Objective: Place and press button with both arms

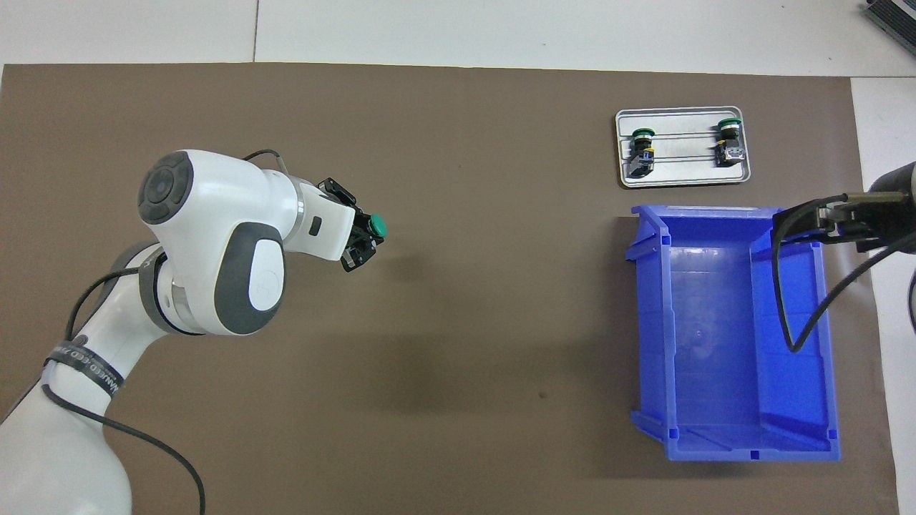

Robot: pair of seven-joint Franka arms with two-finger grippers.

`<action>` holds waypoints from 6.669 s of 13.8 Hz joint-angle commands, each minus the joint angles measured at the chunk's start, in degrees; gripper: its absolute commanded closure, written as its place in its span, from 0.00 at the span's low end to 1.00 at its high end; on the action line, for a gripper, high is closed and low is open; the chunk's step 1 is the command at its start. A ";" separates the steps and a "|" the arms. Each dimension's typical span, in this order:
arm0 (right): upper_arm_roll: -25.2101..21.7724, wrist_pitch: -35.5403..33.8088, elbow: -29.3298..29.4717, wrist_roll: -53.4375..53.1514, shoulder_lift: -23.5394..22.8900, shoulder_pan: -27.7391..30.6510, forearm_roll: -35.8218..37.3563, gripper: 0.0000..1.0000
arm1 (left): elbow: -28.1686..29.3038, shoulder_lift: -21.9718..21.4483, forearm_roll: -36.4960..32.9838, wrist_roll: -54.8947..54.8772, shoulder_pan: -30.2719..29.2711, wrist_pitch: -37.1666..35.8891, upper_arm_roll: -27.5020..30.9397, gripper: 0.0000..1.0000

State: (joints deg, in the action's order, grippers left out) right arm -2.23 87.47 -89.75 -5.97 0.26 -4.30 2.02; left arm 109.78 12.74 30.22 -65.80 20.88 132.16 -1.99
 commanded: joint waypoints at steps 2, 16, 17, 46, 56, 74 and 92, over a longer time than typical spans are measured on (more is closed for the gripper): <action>0.12 -0.64 -0.34 1.31 0.53 0.35 -0.70 0.00 | 1.75 -2.28 12.56 -9.85 -2.68 -2.78 -0.12 0.88; 0.12 -0.64 -0.25 1.31 0.53 0.35 -0.70 0.00 | 21.35 -10.63 48.17 -42.03 -5.59 1.87 -0.21 0.94; 0.12 -0.64 -0.25 1.31 0.53 0.35 -0.70 0.00 | 21.79 -10.63 48.44 -42.21 -5.59 1.87 -0.30 0.94; 0.12 -0.64 -0.25 1.31 0.53 0.35 -0.70 0.00 | 34.71 -4.65 81.58 -79.73 -17.89 -25.02 -0.21 0.91; 0.12 -0.64 -0.25 1.31 0.53 0.35 -0.70 0.00 | 37.88 -3.60 81.58 -85.45 -13.85 -24.23 -0.21 0.91; 0.12 -0.64 -0.34 1.31 0.53 0.35 -0.70 0.00 | 38.32 0.89 81.49 -91.78 -13.85 -31.17 -0.03 0.59; 0.12 -0.64 -0.34 1.40 0.53 0.35 -0.70 0.00 | 40.69 0.53 81.49 -91.87 -13.59 -30.30 -0.03 0.00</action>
State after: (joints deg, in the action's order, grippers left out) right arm -2.23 87.47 -89.76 -5.97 0.26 -4.30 2.02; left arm 148.97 13.61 110.51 -155.28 7.12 102.54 -2.22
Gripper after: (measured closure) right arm 0.000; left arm 0.000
